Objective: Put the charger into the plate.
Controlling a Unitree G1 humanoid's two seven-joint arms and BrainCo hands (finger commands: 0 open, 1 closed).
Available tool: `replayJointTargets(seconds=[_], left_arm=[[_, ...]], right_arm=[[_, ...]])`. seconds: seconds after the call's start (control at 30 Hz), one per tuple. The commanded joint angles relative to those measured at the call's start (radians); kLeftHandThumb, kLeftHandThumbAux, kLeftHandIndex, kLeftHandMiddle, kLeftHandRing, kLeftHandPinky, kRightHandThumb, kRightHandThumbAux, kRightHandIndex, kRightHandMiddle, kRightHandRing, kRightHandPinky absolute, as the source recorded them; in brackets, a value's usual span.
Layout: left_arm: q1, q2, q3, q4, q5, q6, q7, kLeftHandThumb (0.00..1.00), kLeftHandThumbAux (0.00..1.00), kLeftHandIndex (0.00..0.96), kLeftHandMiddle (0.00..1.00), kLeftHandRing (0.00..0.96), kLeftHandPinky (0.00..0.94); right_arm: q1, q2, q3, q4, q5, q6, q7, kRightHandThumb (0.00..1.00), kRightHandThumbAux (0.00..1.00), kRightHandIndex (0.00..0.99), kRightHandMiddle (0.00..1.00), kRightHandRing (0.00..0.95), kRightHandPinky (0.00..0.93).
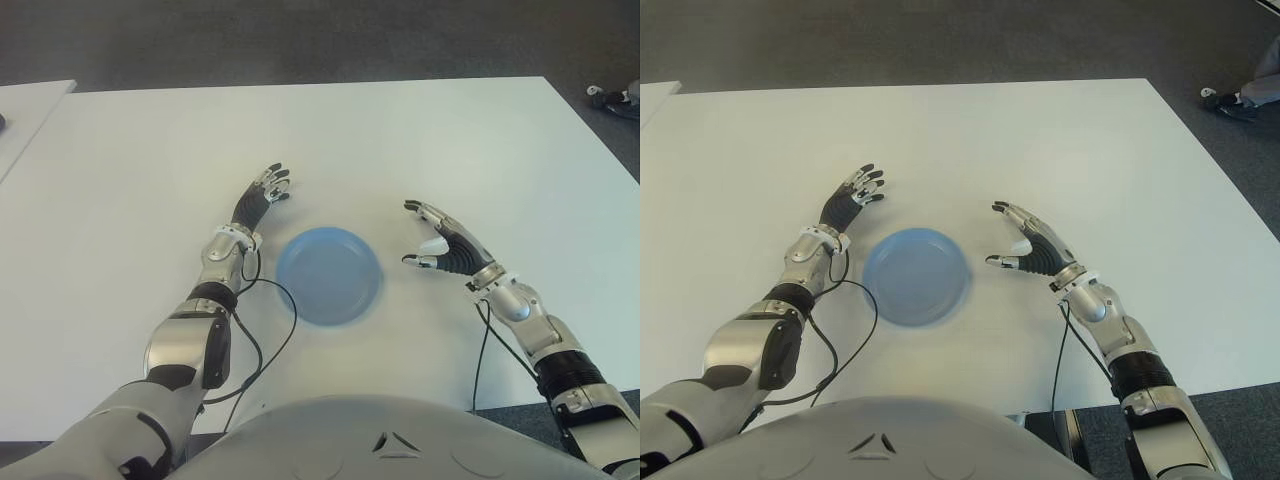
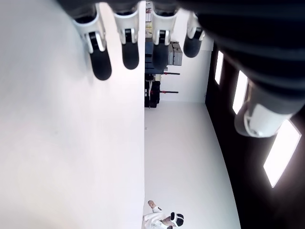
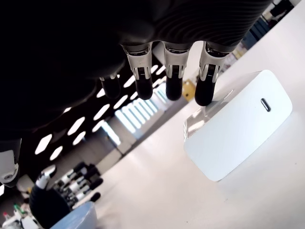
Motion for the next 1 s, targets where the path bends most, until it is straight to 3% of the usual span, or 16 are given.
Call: replayJointTargets(seconds=[0.03, 0.17, 0.27, 0.37, 0.47, 0.73, 1.0], left_arm=[[0.033, -0.007, -0.012, 0.034, 0.022, 0.042, 0.004, 0.033, 0.536, 0.053, 0.127, 0.127, 0.146], [0.032, -0.008, -0.014, 0.035, 0.025, 0.038, 0.009, 0.034, 0.531, 0.061, 0.129, 0.126, 0.143], [0.029, -0.009, -0.016, 0.037, 0.026, 0.037, 0.011, 0.032, 0.526, 0.069, 0.135, 0.126, 0.142], [0.028, -0.008, -0.013, 0.039, 0.020, 0.038, 0.002, 0.027, 0.520, 0.074, 0.141, 0.129, 0.143], [0.028, -0.007, -0.009, 0.040, 0.012, 0.038, -0.019, 0.016, 0.508, 0.071, 0.138, 0.126, 0.136], [0.025, 0.000, -0.001, 0.039, 0.003, 0.045, -0.055, 0.000, 0.493, 0.056, 0.127, 0.118, 0.128], [0.025, 0.004, 0.003, 0.042, -0.002, 0.047, -0.078, 0.000, 0.483, 0.052, 0.120, 0.118, 0.135]], right_arm=[[0.014, 0.029, -0.025, 0.040, -0.039, -0.043, -0.070, 0.000, 0.442, 0.000, 0.021, 0.038, 0.063], [0.004, 0.037, -0.047, 0.051, -0.111, -0.062, -0.174, 0.000, 0.439, 0.000, 0.005, 0.020, 0.050], [-0.027, 0.015, -0.061, 0.077, -0.215, -0.066, -0.306, 0.029, 0.417, 0.000, 0.001, 0.008, 0.029], [-0.049, -0.016, -0.070, 0.069, -0.311, -0.024, -0.393, 0.104, 0.363, 0.000, 0.000, 0.002, 0.009], [-0.048, -0.014, -0.068, 0.039, -0.396, 0.063, -0.462, 0.181, 0.281, 0.000, 0.000, 0.000, 0.003], [-0.053, -0.007, -0.049, 0.004, -0.463, 0.199, -0.513, 0.271, 0.152, 0.000, 0.000, 0.000, 0.000], [-0.066, -0.020, -0.020, 0.008, -0.506, 0.244, -0.556, 0.294, 0.098, 0.000, 0.000, 0.000, 0.000]])
